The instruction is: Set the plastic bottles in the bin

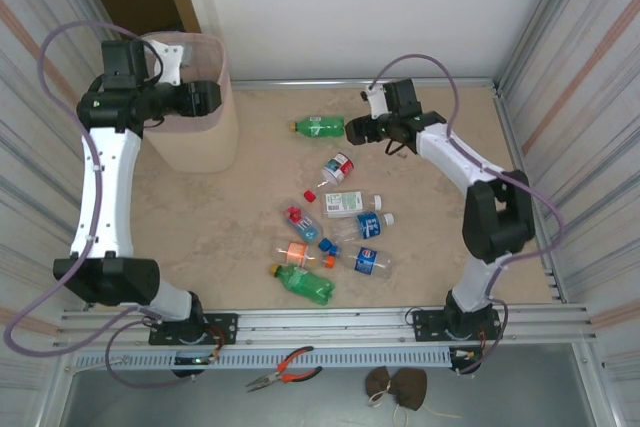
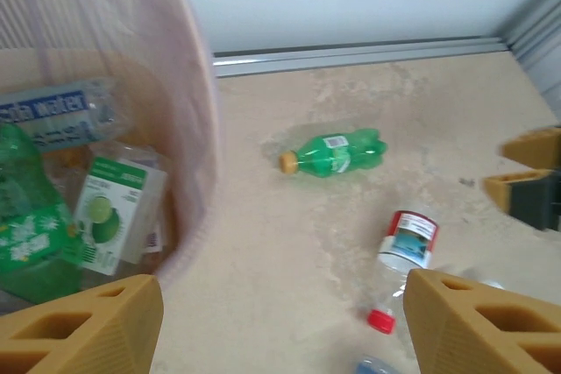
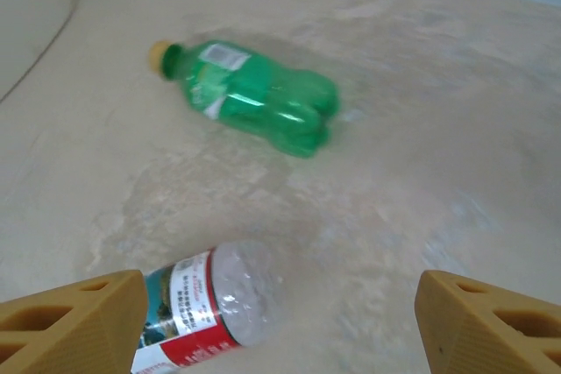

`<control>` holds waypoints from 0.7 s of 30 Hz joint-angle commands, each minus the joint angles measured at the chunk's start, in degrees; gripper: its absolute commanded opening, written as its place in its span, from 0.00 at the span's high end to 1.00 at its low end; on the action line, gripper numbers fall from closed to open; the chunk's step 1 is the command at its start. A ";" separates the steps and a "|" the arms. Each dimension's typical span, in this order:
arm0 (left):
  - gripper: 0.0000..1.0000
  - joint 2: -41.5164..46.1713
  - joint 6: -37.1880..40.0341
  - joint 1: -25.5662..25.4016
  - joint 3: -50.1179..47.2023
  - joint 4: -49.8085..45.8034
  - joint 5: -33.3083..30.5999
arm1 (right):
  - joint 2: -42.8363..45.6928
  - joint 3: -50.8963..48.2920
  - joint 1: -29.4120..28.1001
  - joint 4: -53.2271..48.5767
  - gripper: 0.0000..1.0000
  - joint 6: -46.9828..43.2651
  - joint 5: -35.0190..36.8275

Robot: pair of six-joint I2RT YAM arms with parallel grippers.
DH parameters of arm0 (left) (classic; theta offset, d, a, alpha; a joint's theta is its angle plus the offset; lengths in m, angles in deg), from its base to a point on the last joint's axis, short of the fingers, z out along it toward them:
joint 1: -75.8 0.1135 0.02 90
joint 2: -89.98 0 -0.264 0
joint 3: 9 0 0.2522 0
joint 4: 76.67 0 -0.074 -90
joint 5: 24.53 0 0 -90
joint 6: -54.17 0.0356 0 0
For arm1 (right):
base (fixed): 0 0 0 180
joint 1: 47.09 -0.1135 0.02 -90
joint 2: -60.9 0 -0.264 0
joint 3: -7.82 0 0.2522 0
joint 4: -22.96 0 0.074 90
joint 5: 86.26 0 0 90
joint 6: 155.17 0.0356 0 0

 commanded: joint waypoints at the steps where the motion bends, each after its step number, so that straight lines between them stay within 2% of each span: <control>1: 0.27 3.91 -2.61 -1.84 -3.32 3.23 3.93 | -6.91 9.38 2.53 -1.72 0.22 -13.61 -12.79; 4: 0.27 6.21 -3.14 -3.78 -5.96 3.48 4.04 | -13.18 16.72 4.20 -3.59 0.22 -19.03 -16.76; 6: 0.27 7.99 -4.52 -4.42 -8.57 5.03 4.22 | -16.20 19.56 5.12 -4.27 0.21 -26.71 -22.46; 9: 0.27 10.73 -7.53 -4.79 -13.14 8.59 5.32 | -20.58 24.54 5.90 -4.79 0.19 -33.58 -26.51; 14: 0.28 14.04 -9.98 -4.97 -18.56 11.45 4.91 | -28.12 33.40 5.87 -8.98 0.16 -42.35 -28.55; 21: 0.28 14.96 -10.41 -5.38 -21.24 10.44 4.75 | -37.07 43.62 5.16 -13.25 0.13 -49.28 -29.51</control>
